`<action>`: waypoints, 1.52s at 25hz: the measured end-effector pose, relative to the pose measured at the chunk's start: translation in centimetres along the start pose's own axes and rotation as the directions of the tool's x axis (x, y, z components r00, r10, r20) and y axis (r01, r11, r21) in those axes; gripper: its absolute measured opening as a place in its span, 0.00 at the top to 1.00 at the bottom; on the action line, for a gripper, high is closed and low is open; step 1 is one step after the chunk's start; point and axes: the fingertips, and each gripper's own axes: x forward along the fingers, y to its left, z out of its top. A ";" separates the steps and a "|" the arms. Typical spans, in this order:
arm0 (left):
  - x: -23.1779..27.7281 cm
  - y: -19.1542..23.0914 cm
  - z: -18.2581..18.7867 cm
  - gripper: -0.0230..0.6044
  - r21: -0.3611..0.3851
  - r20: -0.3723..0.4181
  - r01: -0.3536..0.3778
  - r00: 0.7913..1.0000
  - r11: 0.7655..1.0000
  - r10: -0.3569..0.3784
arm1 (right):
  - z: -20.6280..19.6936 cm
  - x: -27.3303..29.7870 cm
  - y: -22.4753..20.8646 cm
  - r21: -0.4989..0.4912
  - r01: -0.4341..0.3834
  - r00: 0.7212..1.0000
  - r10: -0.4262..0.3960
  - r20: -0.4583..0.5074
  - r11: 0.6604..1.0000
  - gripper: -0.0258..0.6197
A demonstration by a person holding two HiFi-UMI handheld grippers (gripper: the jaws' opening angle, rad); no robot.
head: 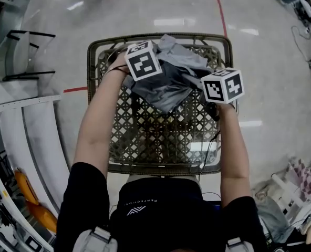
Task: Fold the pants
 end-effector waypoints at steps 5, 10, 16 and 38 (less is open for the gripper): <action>1.4 0.2 -0.2 0.81 -0.017 -0.018 0.001 1.000 1.000 -0.001 | -0.4 0.6 -1.4 -0.001 0.004 1.000 -0.004 -0.010 1.000 0.76; 1.9 0.5 -0.2 0.80 -0.025 -0.003 -0.023 1.000 0.999 0.023 | -0.6 1.0 -2.3 -0.015 0.028 1.000 -0.028 0.004 0.999 0.76; 1.3 1.7 -0.1 0.71 -0.049 0.036 -0.079 0.996 0.996 0.081 | 0.1 0.4 -3.4 -0.063 0.103 0.994 -0.101 0.041 0.993 0.75; -0.5 0.6 -1.5 0.88 -0.089 0.046 -0.105 0.993 0.991 0.109 | 0.1 1.3 3.5 -0.154 -0.129 0.990 0.137 0.043 0.980 0.86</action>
